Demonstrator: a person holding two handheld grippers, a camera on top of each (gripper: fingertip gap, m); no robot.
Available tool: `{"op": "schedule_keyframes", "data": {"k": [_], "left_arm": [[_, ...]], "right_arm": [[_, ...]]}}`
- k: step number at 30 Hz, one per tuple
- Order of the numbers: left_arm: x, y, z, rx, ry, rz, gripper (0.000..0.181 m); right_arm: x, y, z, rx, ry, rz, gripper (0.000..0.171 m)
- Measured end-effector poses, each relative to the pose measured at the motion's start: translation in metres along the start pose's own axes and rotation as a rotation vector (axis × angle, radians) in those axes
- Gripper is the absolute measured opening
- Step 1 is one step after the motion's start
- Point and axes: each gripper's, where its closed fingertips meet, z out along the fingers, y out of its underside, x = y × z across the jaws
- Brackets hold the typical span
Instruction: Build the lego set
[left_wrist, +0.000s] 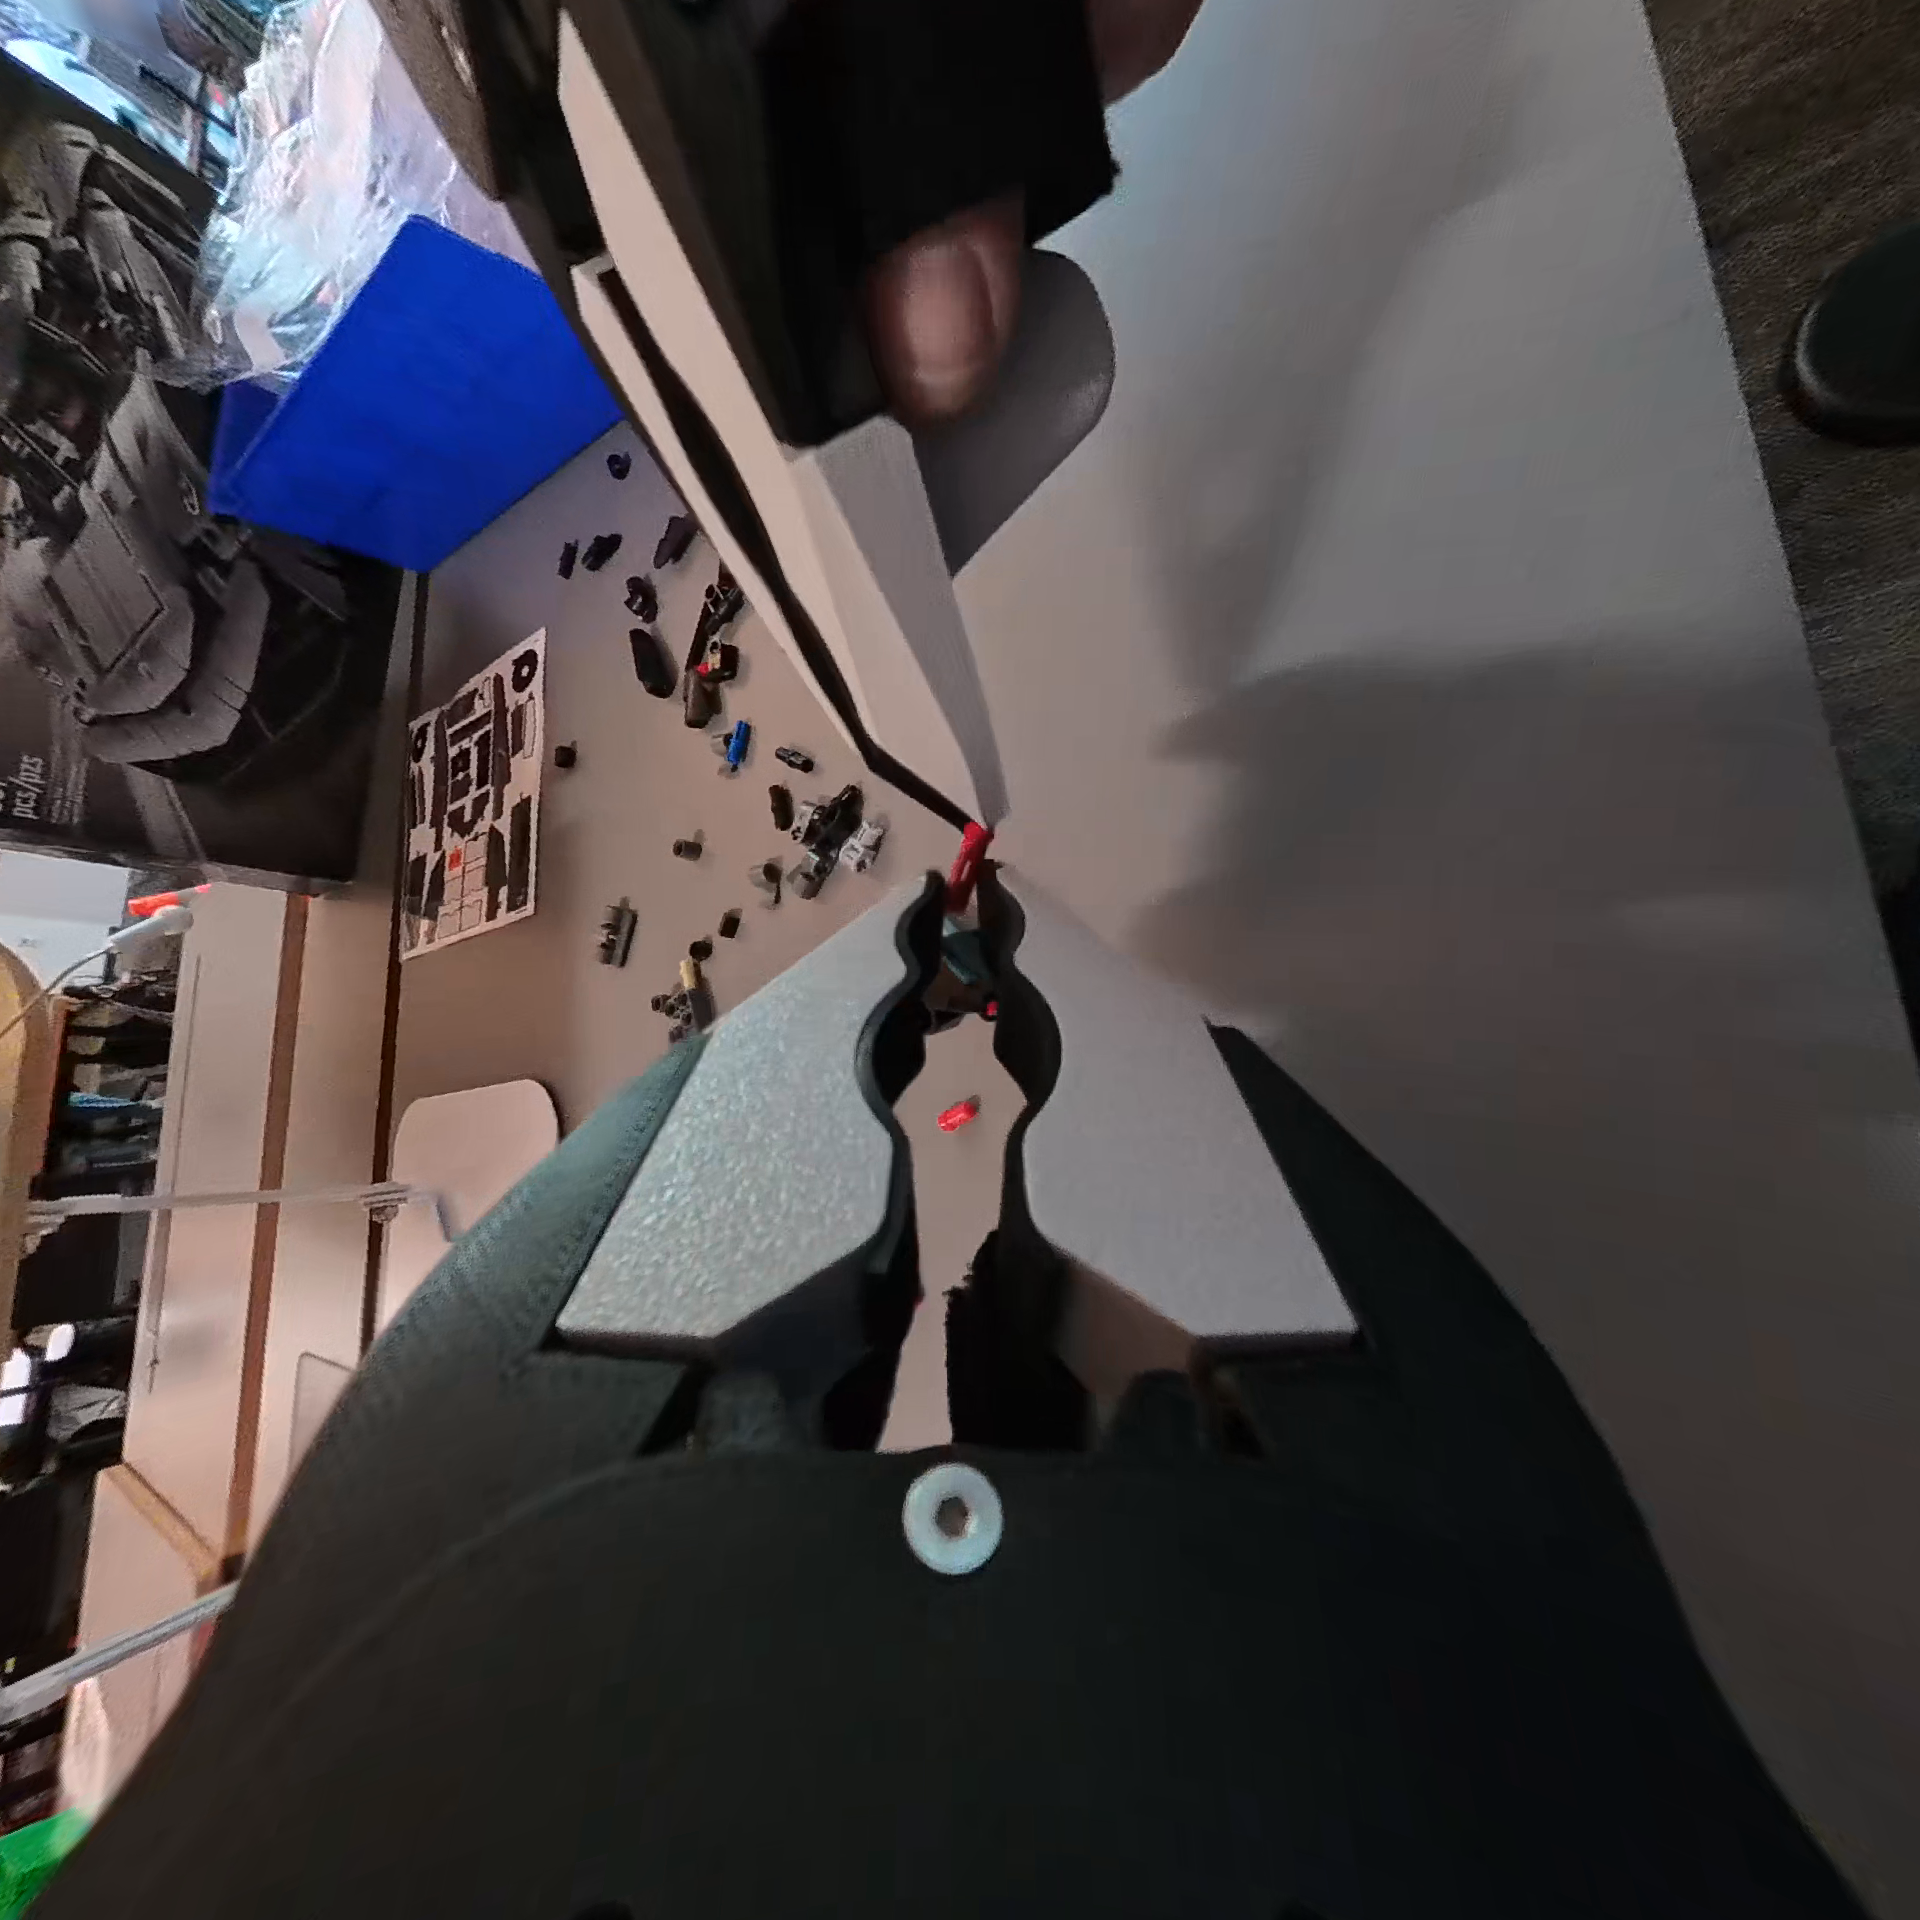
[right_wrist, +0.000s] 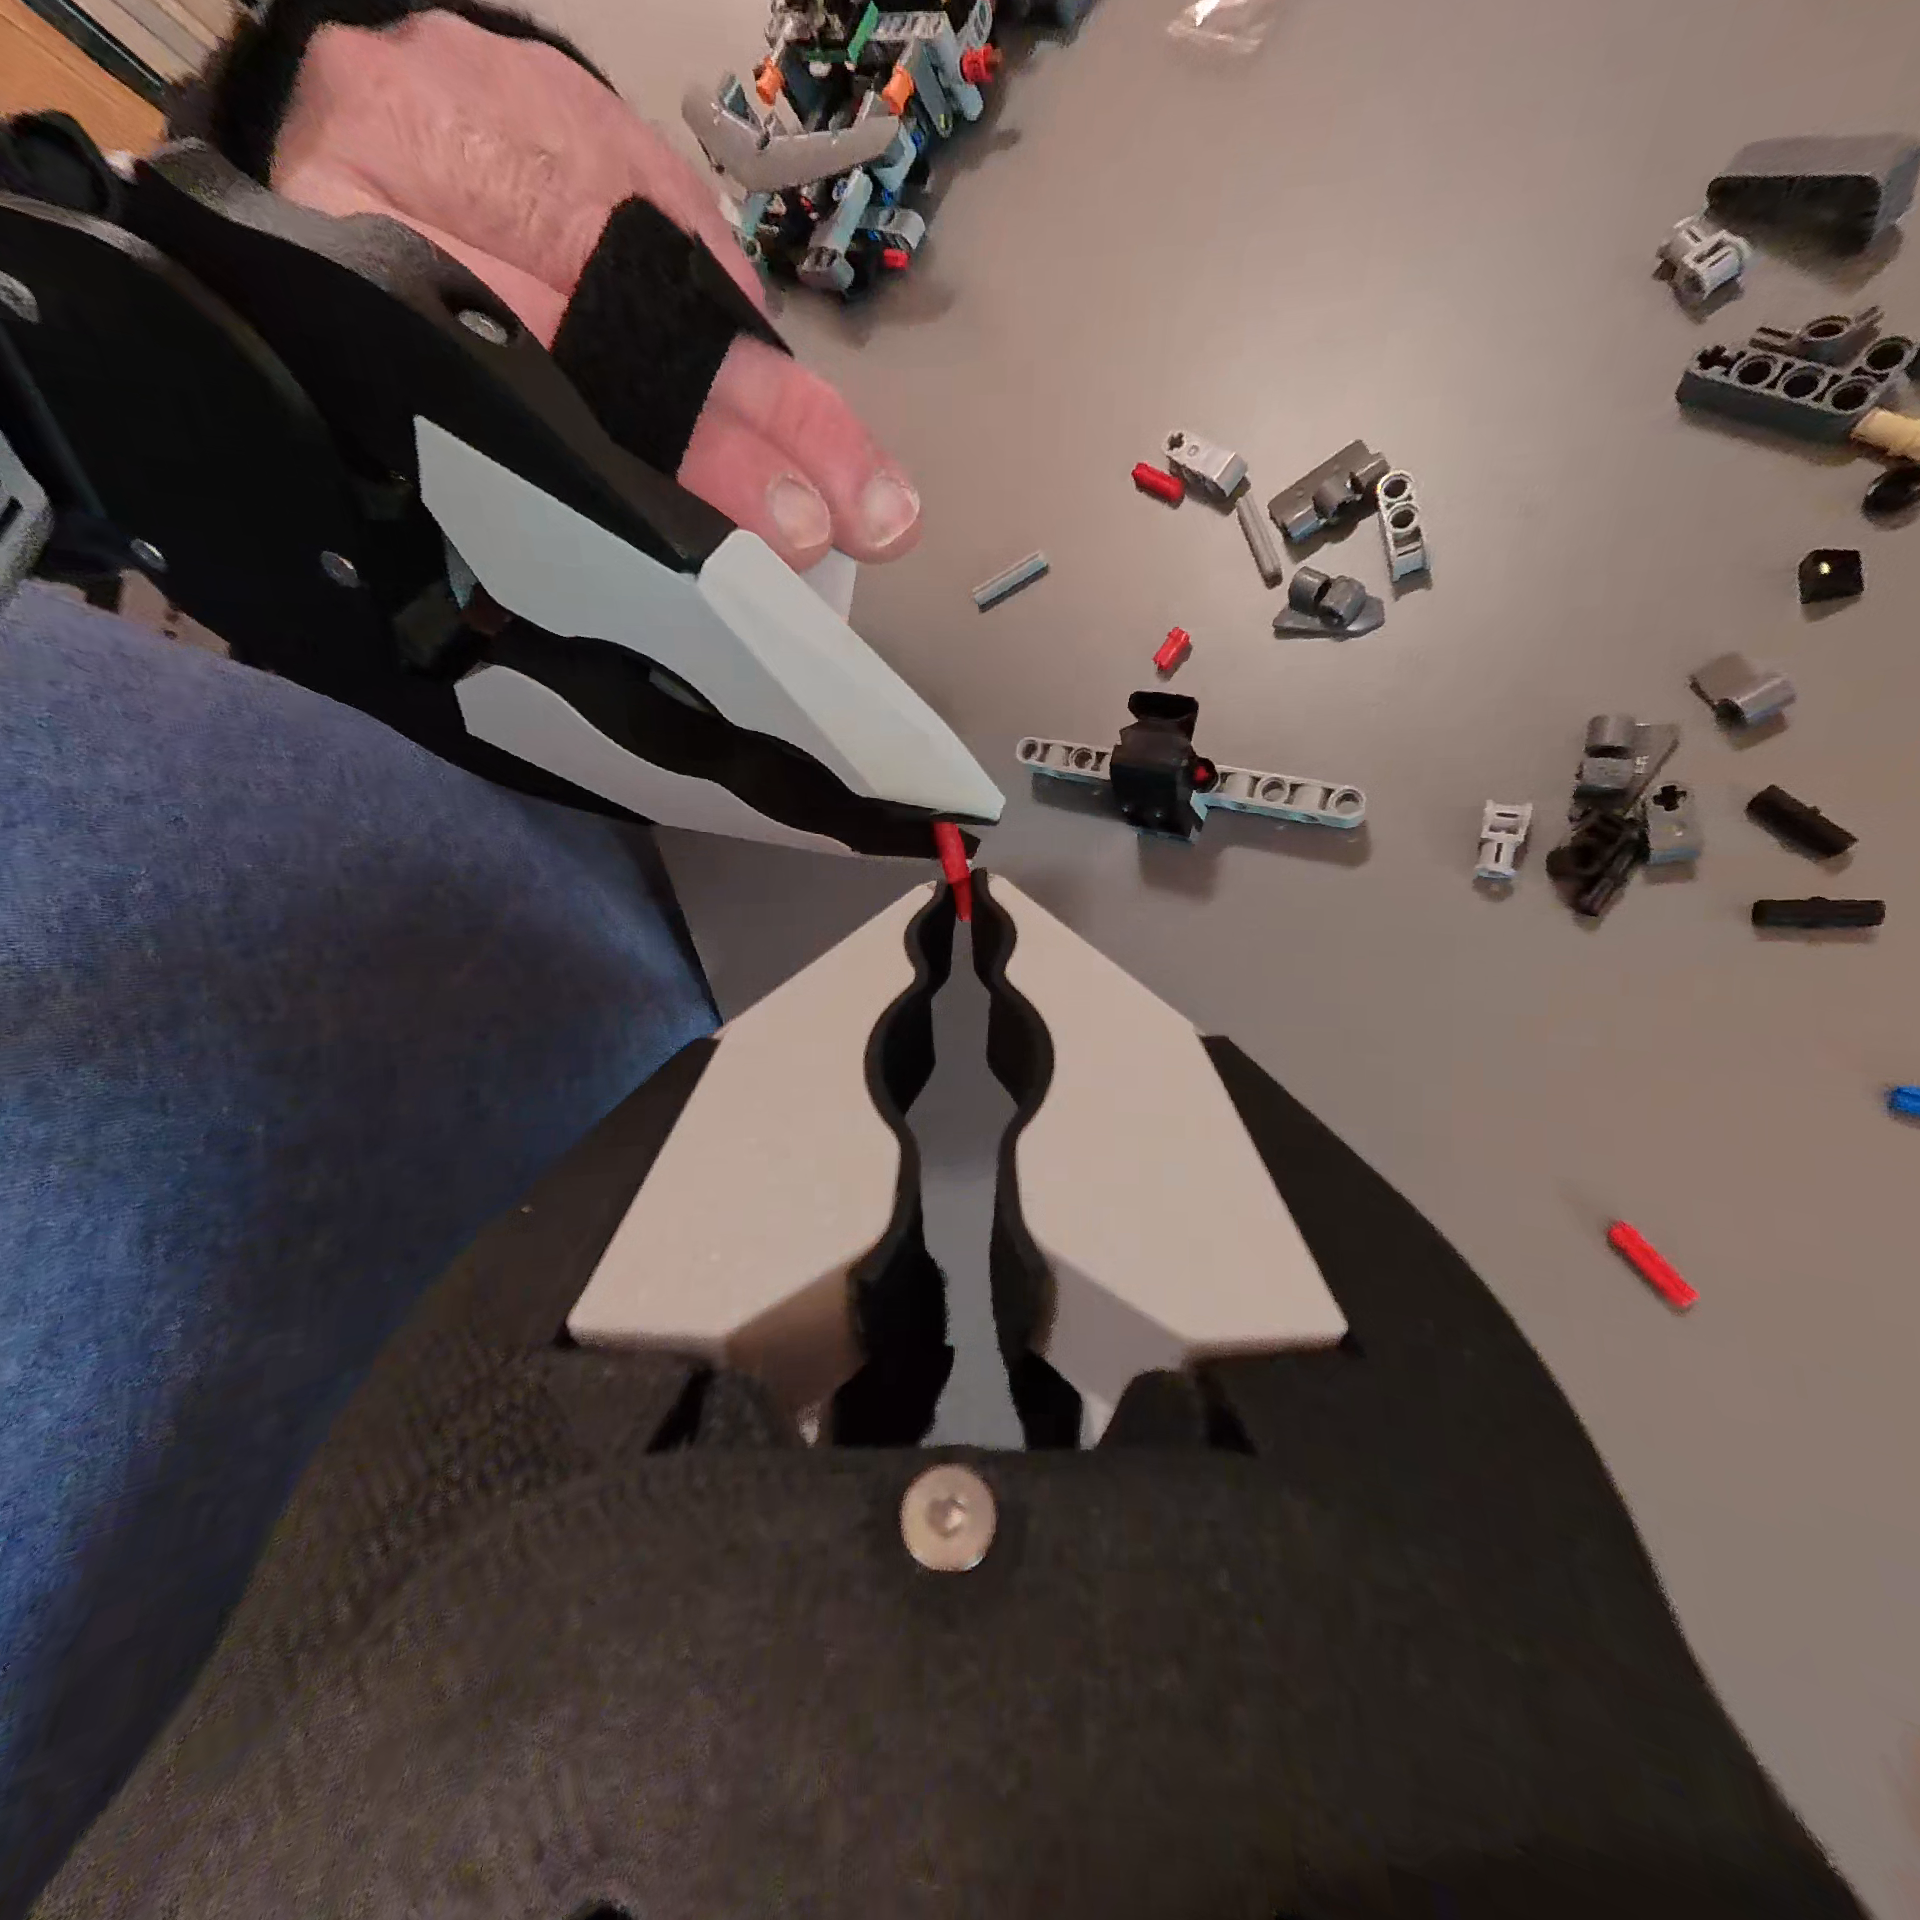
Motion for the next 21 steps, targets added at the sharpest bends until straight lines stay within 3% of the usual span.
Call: {"op": "schedule_keyframes", "data": {"k": [9,14,17,21], "left_arm": [[-0.019,-0.013,-0.011,0.224,0.05,-0.424,0.002],[-0.017,-0.02,-0.011,0.261,0.079,-0.426,0.002],[-0.014,-0.024,-0.009,0.262,0.082,-0.395,0.002],[-0.011,-0.023,-0.007,0.258,0.086,-0.405,0.003]], "right_arm": [[-0.002,-0.025,-0.03,0.328,-0.118,0.03,0.012],[-0.008,-0.025,-0.024,0.36,-0.177,0.058,0.012],[-0.009,-0.028,-0.024,0.403,-0.207,0.099,0.0],[-0.008,-0.024,-0.023,0.39,-0.215,0.111,0.005]]}}
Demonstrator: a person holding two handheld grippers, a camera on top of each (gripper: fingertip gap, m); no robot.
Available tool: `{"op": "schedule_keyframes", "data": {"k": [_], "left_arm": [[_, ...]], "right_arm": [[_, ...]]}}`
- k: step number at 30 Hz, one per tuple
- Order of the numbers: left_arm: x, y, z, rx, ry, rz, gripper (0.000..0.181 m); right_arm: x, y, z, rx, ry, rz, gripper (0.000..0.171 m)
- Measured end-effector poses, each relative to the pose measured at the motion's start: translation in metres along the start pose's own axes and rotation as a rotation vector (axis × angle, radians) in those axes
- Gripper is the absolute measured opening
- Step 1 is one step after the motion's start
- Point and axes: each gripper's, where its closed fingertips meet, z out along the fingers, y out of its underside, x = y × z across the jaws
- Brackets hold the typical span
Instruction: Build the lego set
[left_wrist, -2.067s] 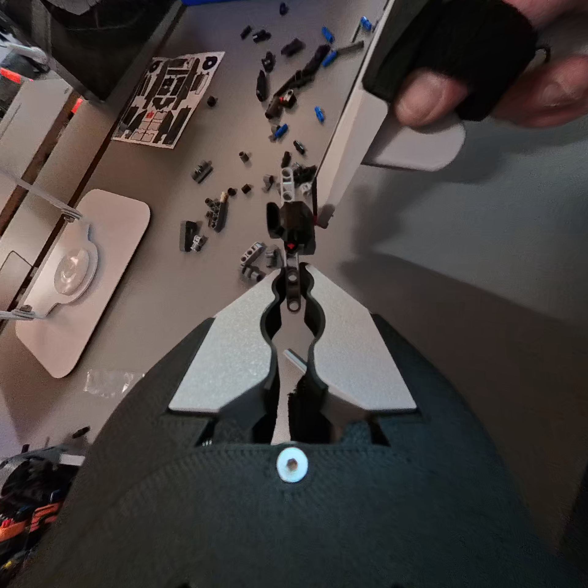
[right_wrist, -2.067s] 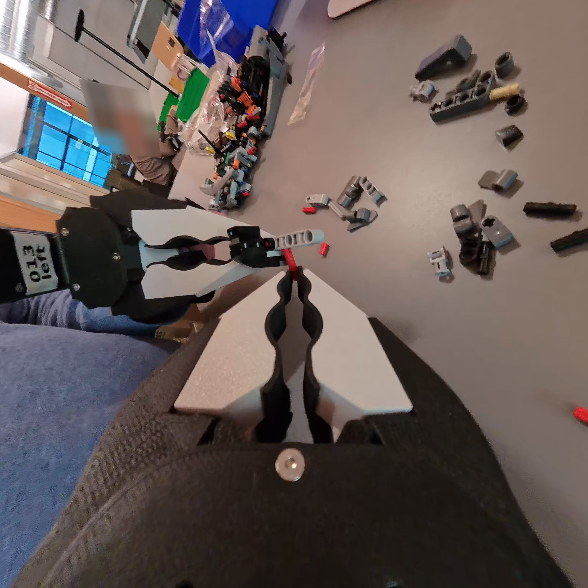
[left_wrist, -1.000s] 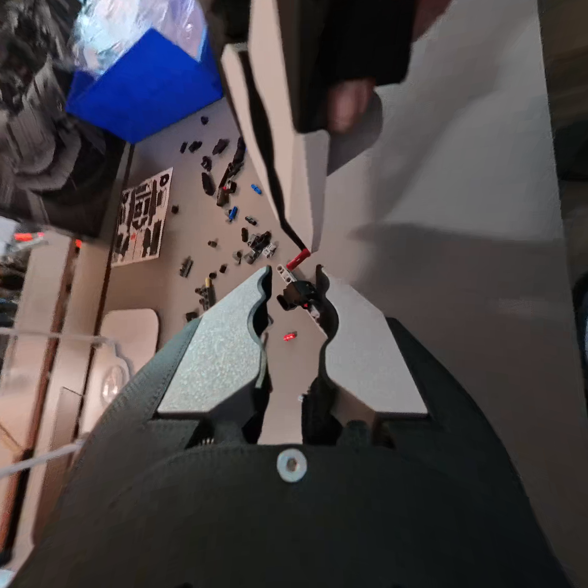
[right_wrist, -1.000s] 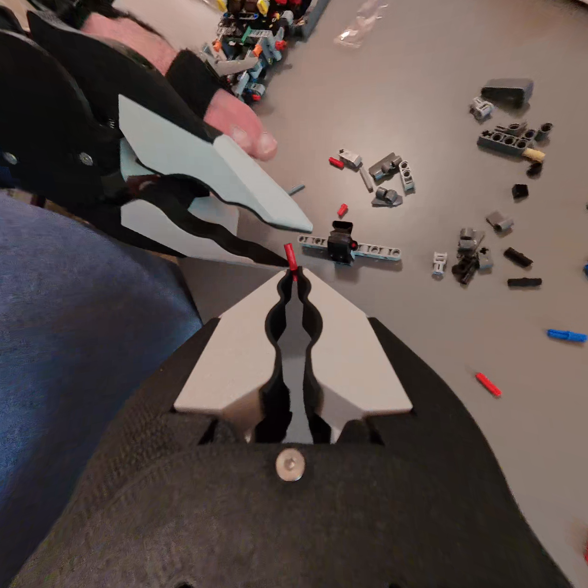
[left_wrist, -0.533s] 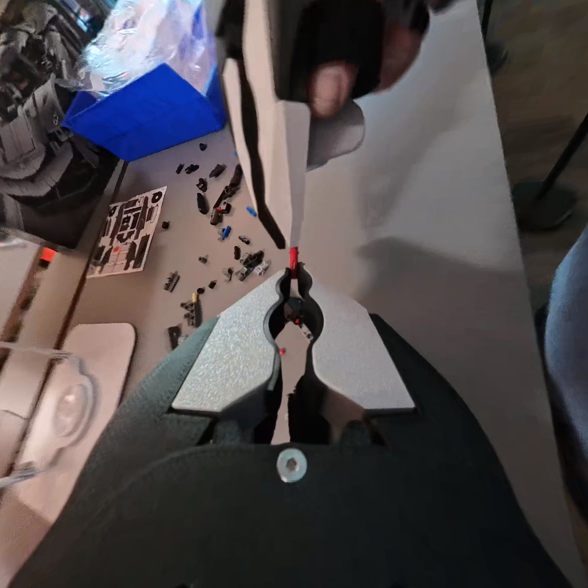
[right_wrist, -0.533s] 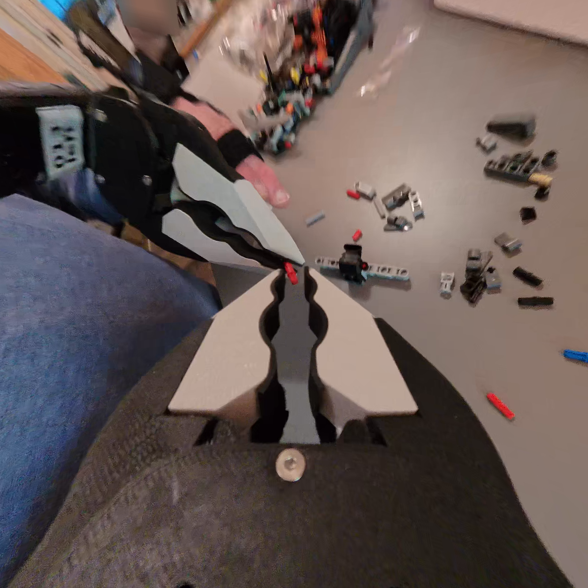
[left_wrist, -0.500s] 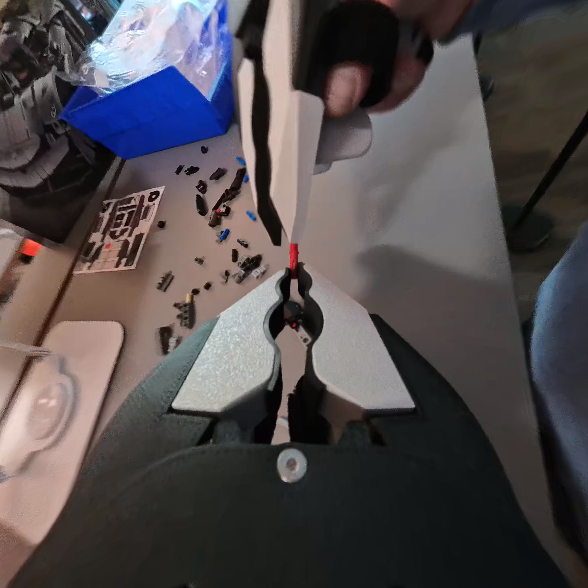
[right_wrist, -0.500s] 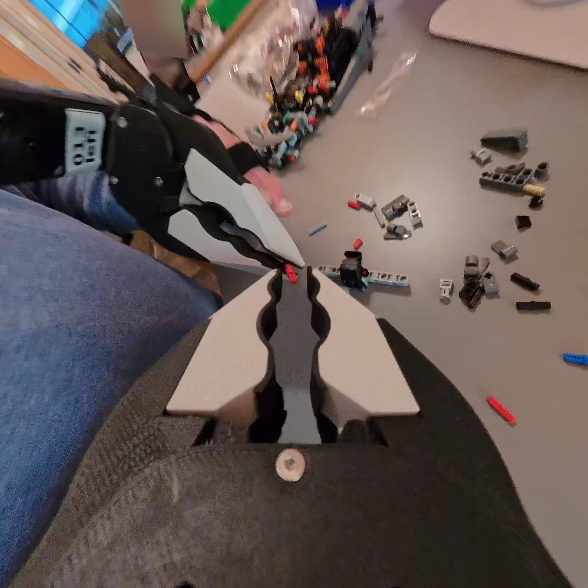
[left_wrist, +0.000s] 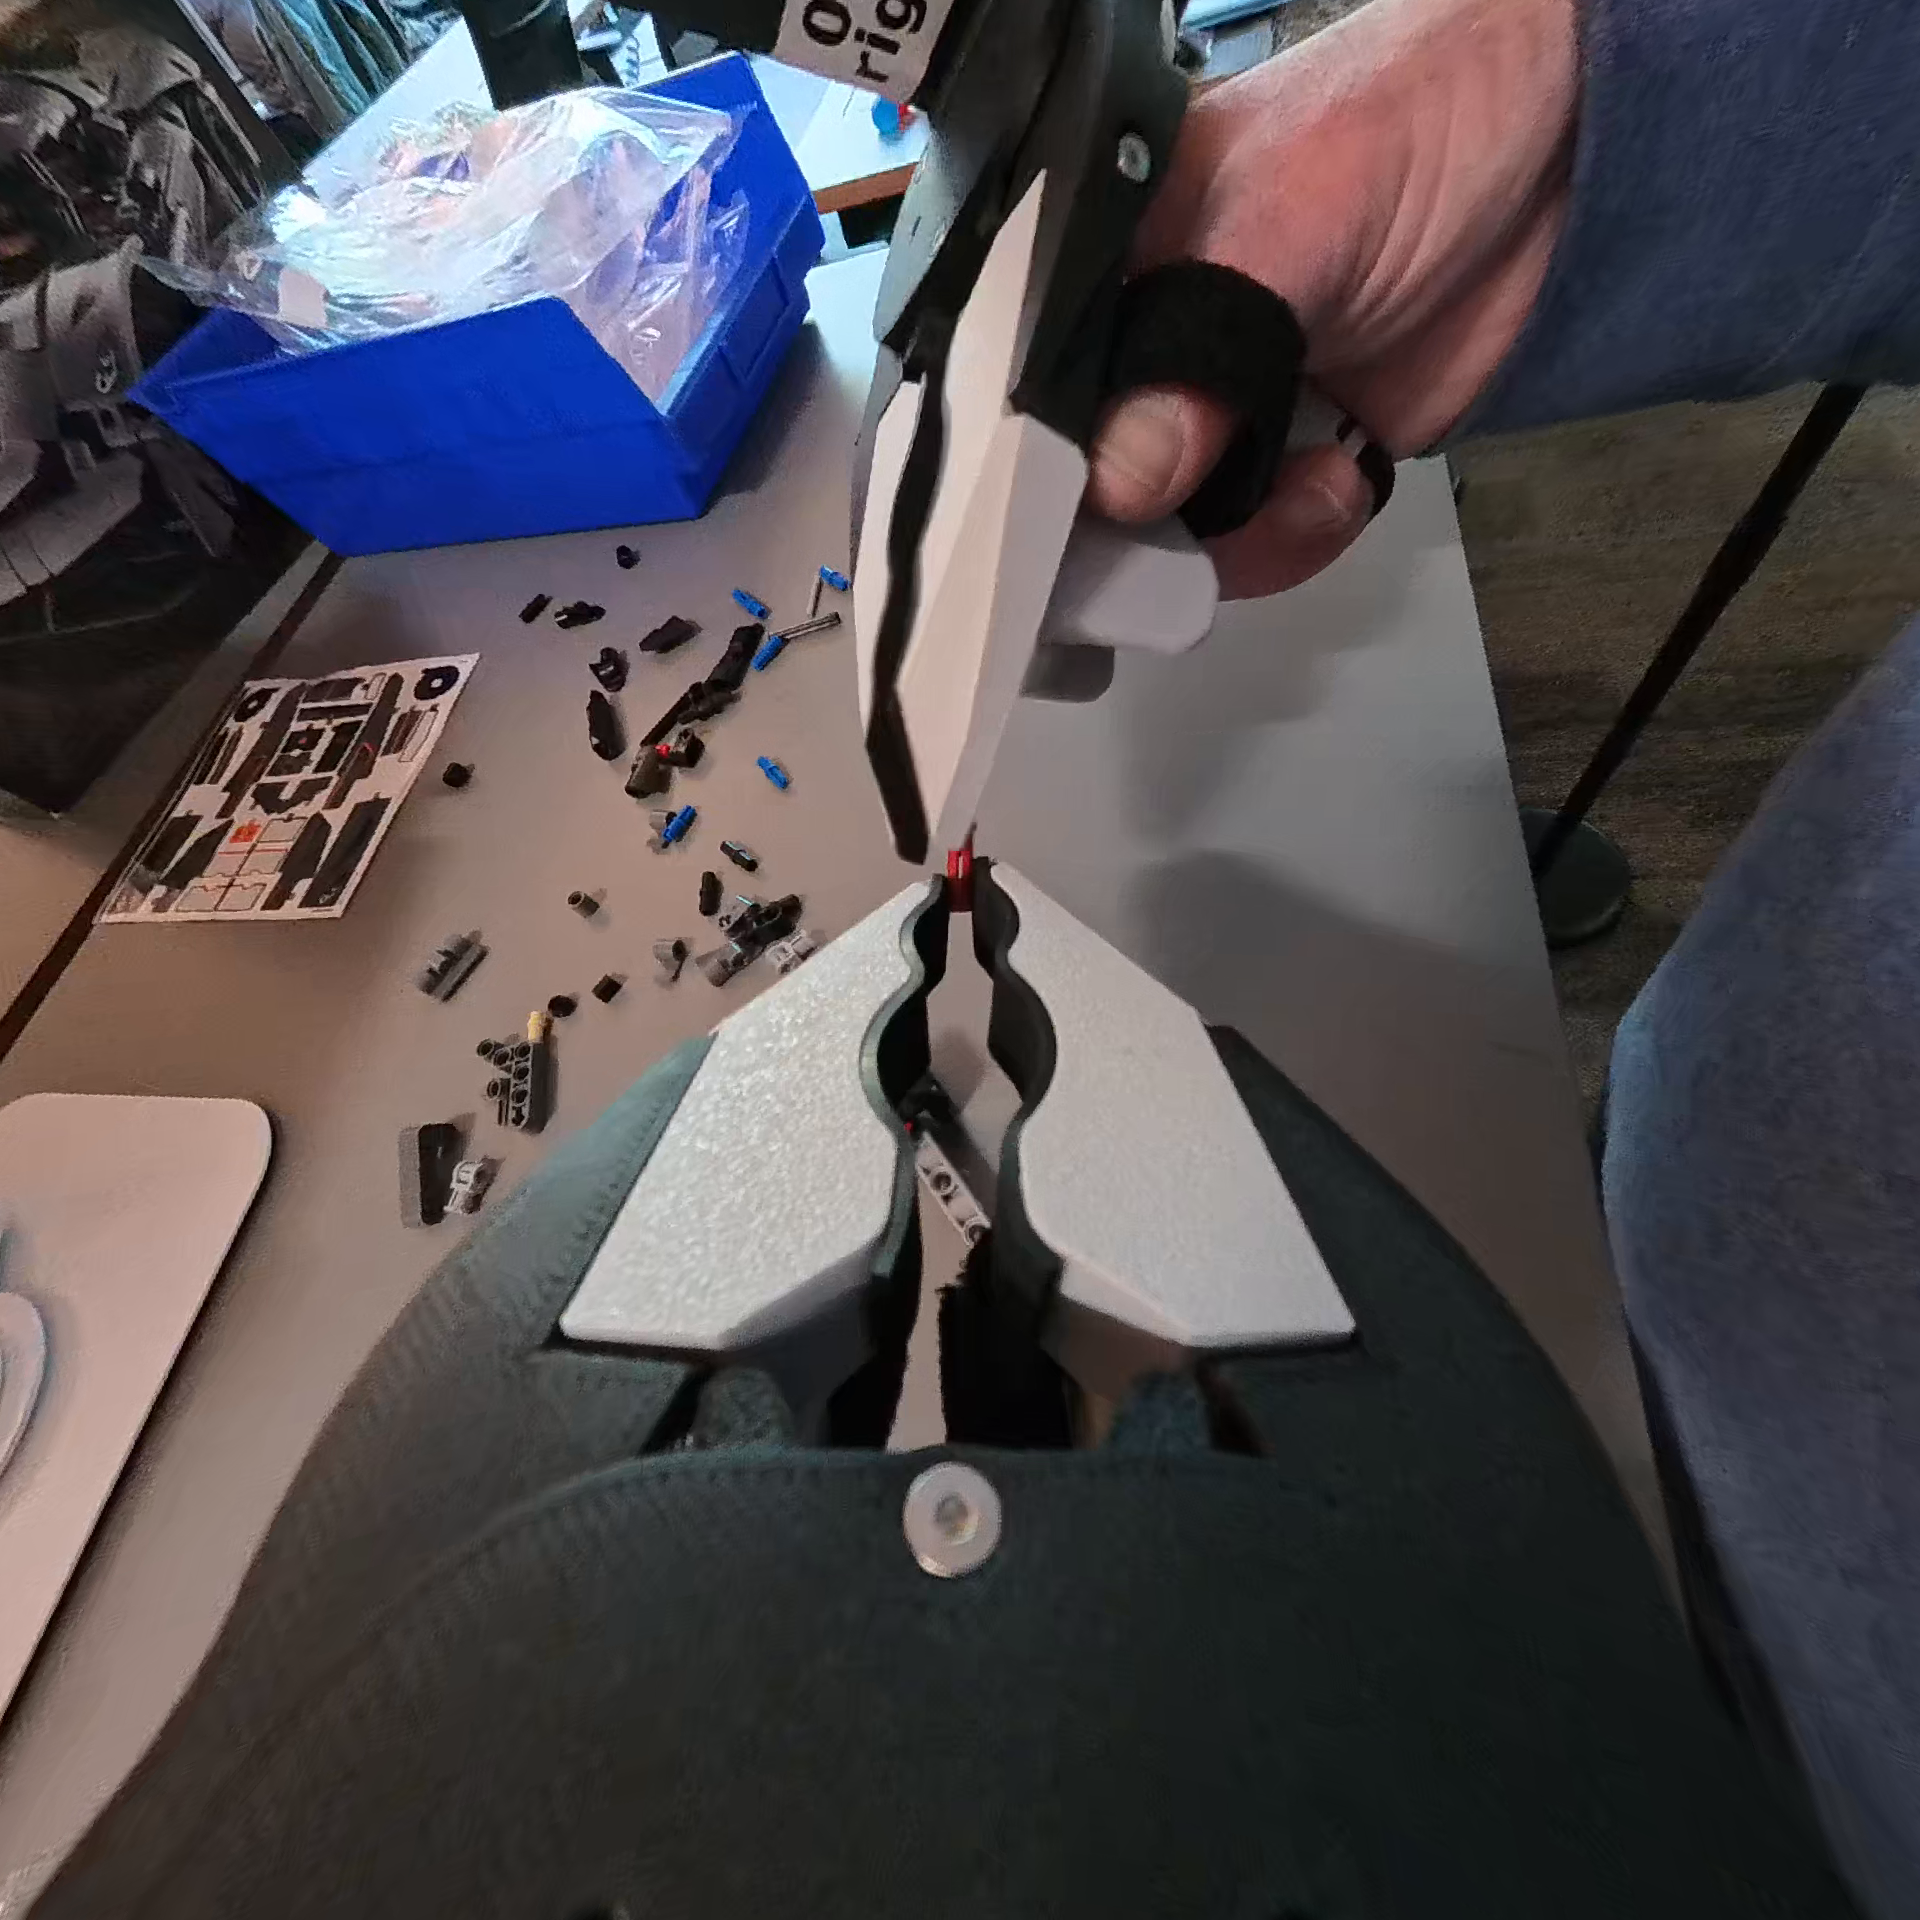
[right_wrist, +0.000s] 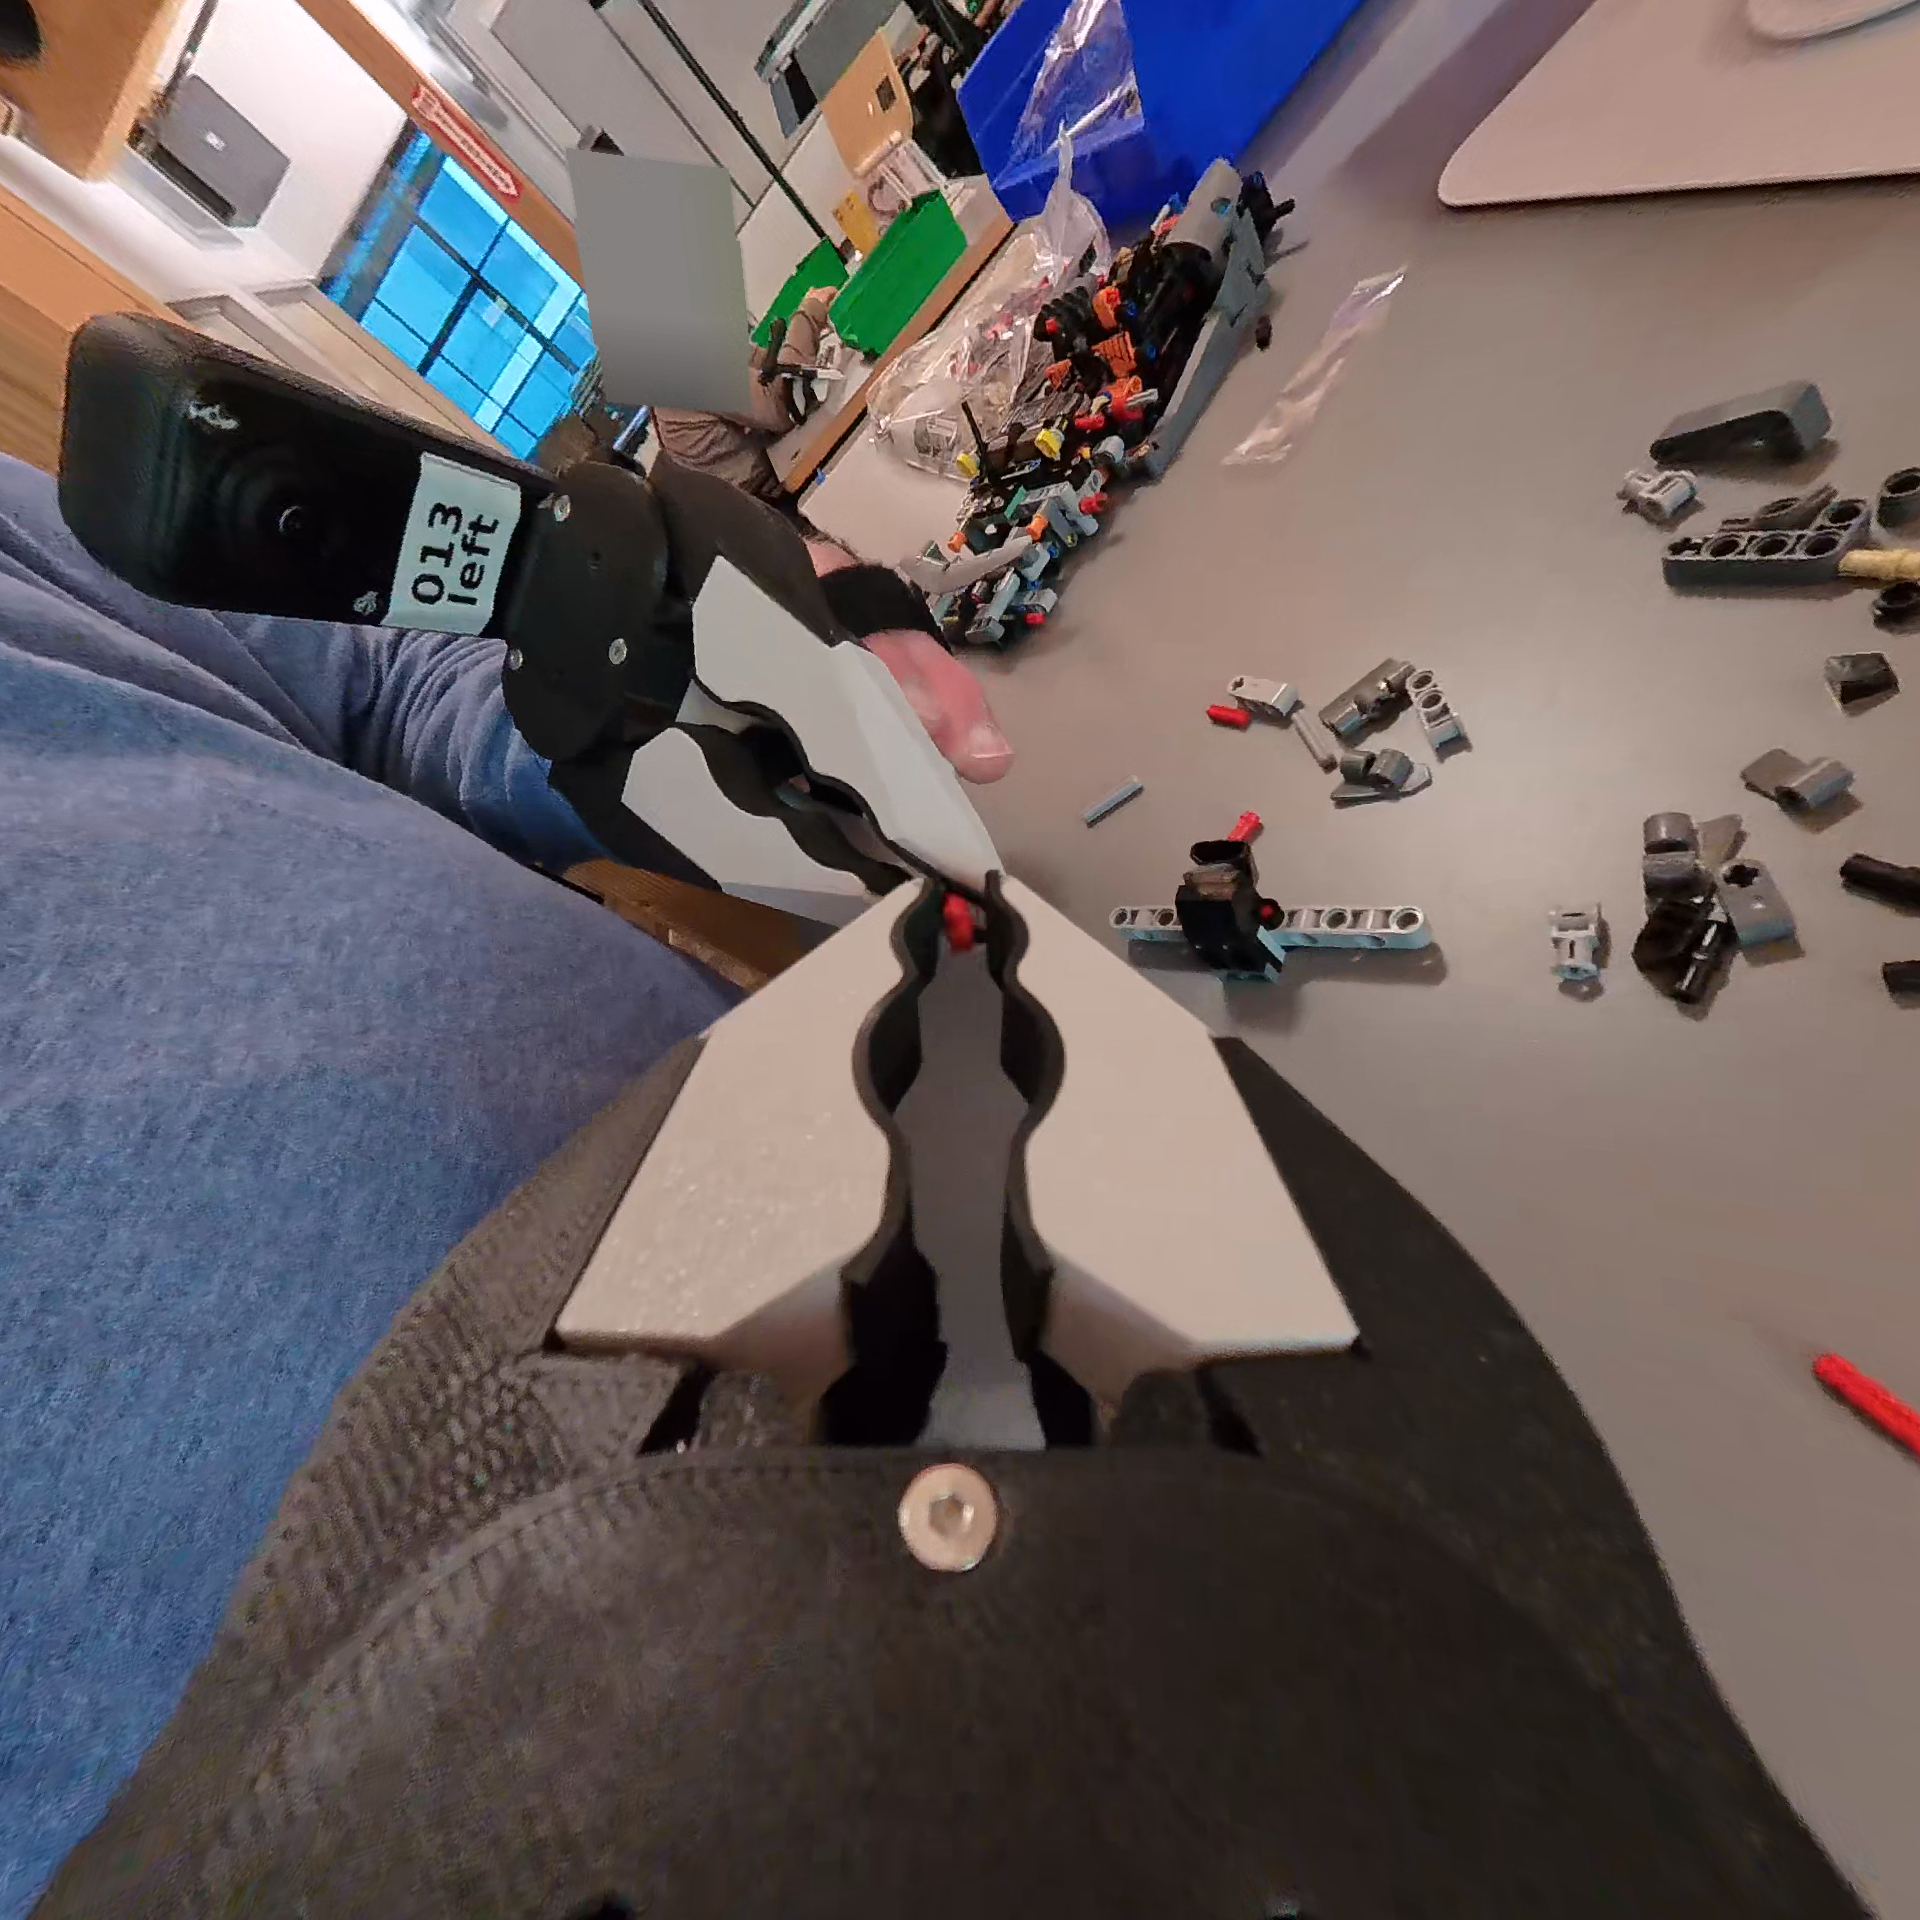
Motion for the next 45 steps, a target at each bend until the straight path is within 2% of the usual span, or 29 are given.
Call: {"op": "schedule_keyframes", "data": {"k": [3,10,27,31,34,41,45], "left_arm": [[-0.003,0.001,0.0,-0.003,-0.003,-0.007,0.002],[-0.003,0.002,0.0,-0.014,0.02,0.016,0.003],[-0.007,0.01,0.006,-0.053,0.04,-0.007,0.003],[-0.024,0.025,0.006,-0.129,-0.011,-0.081,0.032],[-0.028,0.057,0.015,-0.301,0.001,-0.229,0.053],[-0.025,0.078,0.029,-0.403,-0.008,-0.359,0.025],[-0.021,0.082,0.032,-0.411,0.024,-0.454,0.025]], "right_arm": [[0.003,0.004,-0.001,-0.037,0.038,-0.035,0.009],[0.002,0.008,0.001,-0.112,0.057,-0.1,0.003],[0.012,0.006,-0.001,-0.027,0.033,-0.012,0.002],[0.027,0.007,-0.006,0.018,0.1,0.006,0.002],[0.038,0.016,-0.007,0.014,0.142,0.021,0.001],[0.054,0.026,-0.007,0.006,0.231,-0.006,0.002],[0.059,0.027,-0.004,0.01,0.259,-0.025,0.002]]}}
